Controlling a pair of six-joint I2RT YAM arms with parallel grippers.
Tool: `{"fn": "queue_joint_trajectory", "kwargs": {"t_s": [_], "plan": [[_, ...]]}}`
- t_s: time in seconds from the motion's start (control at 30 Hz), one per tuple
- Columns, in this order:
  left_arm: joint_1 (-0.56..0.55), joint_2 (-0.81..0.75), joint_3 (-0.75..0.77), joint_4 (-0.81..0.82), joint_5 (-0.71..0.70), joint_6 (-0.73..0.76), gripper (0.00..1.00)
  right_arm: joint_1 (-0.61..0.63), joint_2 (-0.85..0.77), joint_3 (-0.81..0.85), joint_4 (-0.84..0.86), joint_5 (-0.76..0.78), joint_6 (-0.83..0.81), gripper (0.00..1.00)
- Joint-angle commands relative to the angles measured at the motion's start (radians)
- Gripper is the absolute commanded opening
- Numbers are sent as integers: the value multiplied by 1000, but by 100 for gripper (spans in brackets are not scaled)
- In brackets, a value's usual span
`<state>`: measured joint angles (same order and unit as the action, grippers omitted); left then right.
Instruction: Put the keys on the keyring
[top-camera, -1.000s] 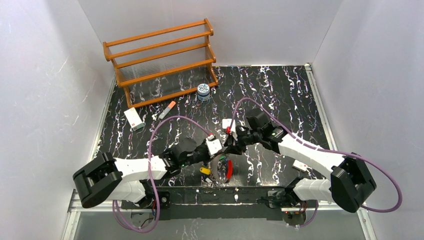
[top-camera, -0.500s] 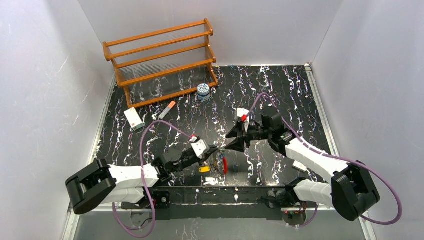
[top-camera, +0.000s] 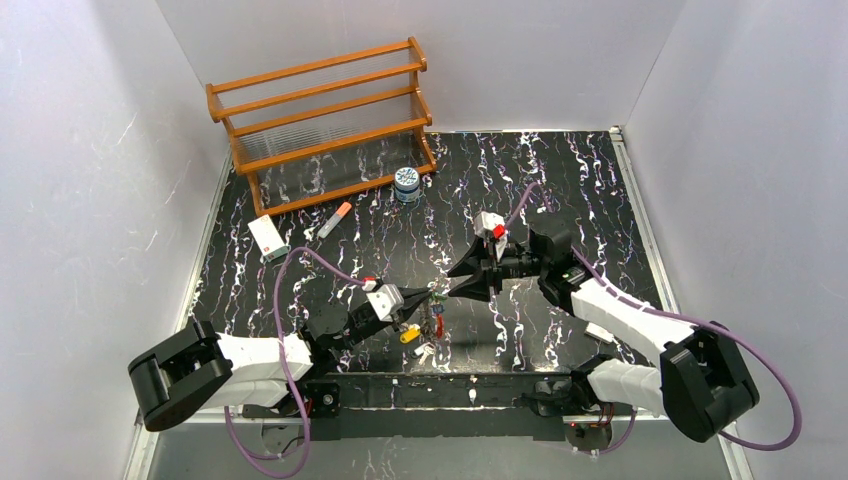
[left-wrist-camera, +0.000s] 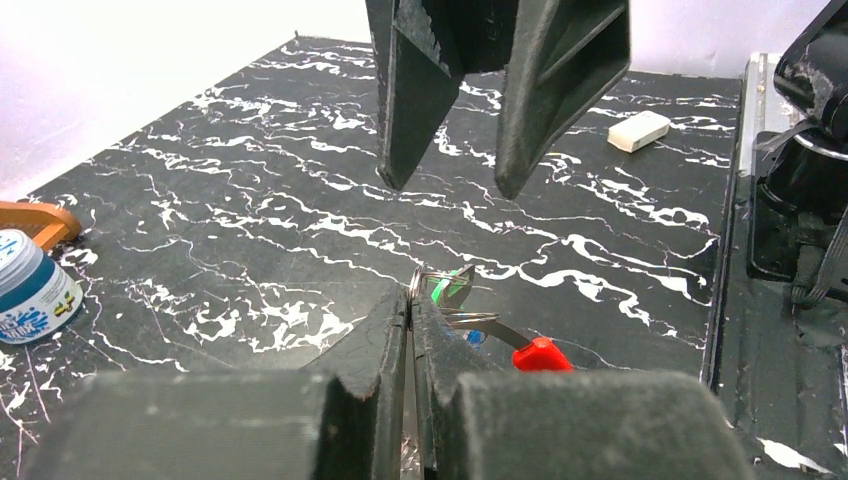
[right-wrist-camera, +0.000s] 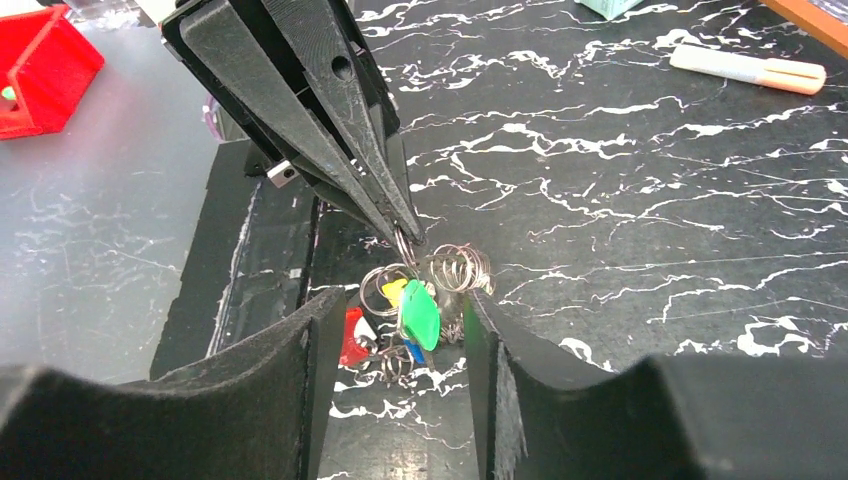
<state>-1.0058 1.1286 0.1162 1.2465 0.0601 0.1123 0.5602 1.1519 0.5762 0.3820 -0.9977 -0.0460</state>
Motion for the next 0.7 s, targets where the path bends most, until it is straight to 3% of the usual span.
{"fn": "queue_joint_trajectory", "kwargs": {"t_s": [0.0,0.67], "plan": [[-1,-26,-2,88,9,10,0,-5,30,3,92,-67,38,51],[-1,-7,8,95,20,-11,0,57,186,39,77,-45,22,29]]}}
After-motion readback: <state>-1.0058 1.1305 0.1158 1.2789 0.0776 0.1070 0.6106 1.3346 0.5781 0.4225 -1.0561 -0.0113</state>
